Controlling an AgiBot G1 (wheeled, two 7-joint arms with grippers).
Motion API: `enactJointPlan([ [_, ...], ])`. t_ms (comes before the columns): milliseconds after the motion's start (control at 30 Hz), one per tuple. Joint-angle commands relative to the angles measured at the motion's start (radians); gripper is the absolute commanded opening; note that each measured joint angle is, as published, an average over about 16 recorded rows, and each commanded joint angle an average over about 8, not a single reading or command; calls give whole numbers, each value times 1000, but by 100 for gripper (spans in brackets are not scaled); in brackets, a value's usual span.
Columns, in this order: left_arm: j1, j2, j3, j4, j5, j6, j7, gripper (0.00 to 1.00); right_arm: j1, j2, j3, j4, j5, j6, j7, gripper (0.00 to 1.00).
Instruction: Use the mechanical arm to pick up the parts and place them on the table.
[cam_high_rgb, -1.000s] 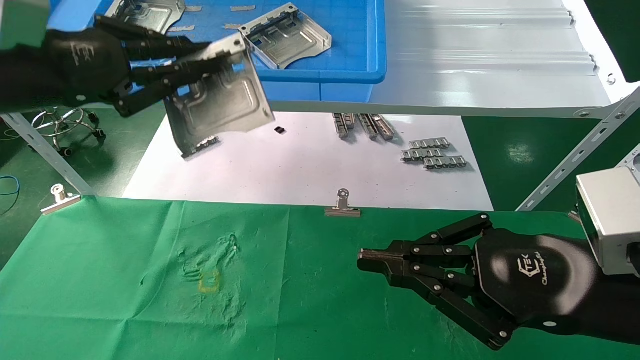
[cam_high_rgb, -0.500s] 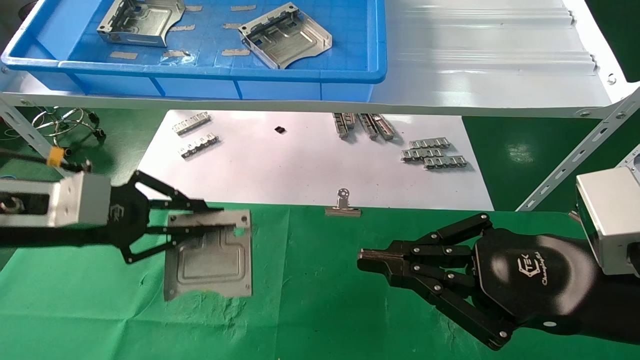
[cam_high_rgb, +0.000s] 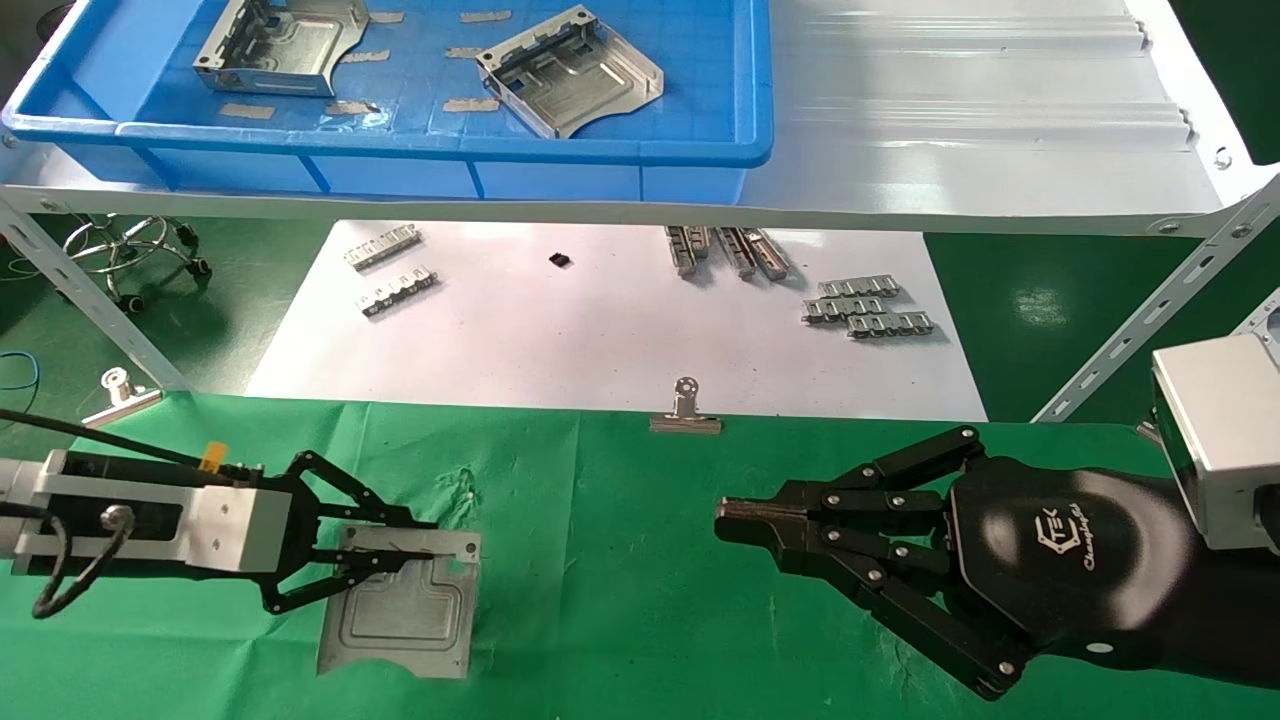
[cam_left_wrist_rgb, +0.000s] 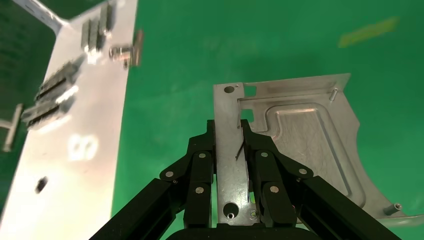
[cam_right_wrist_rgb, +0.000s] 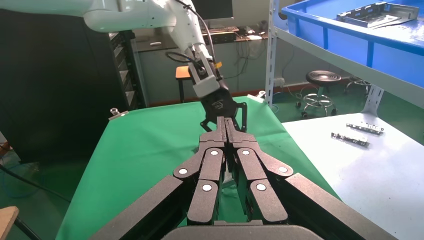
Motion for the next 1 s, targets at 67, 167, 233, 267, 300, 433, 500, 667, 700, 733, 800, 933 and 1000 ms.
enactJointPlan([
  [67, -12, 21, 11, 60, 15, -9, 50, 0, 0, 0, 0, 0, 0, 0, 0, 0],
  [167, -19, 43, 17, 114, 23, -15, 83, 0, 0, 0, 0, 0, 0, 0, 0, 0],
  [233, -21, 56, 21, 149, 30, -24, 104, 1, 0, 0, 0, 0, 0, 0, 0, 0],
  [267, -22, 63, 22, 166, 32, -29, 113, 9, 0, 0, 0, 0, 0, 0, 0, 0],
  [300, -23, 69, 24, 182, 35, -35, 122, 21, 0, 0, 0, 0, 0, 0, 0, 0],
  [433, -21, 92, 26, 237, 41, -60, 160, 71, 0, 0, 0, 0, 0, 0, 0, 0],
  [500, -20, 101, 26, 259, 41, -71, 179, 95, 0, 0, 0, 0, 0, 0, 0, 0],
  [667, -21, 117, 23, 298, 39, -86, 222, 100, 0, 0, 0, 0, 0, 0, 0, 0],
  [700, -22, 119, 22, 304, 39, -86, 229, 100, 0, 0, 0, 0, 0, 0, 0, 0],
  [733, -23, 121, 22, 310, 38, -86, 235, 100, 0, 0, 0, 0, 0, 0, 0, 0],
  [800, -26, 124, 20, 320, 35, -82, 246, 100, 0, 0, 0, 0, 0, 0, 0, 0],
  [933, -41, 122, 17, 333, 30, -48, 252, 100, 0, 0, 0, 0, 0, 0, 0, 0],
  [1000, -52, 115, 15, 334, 25, -19, 239, 100, 0, 0, 0, 0, 0, 0, 0, 0],
])
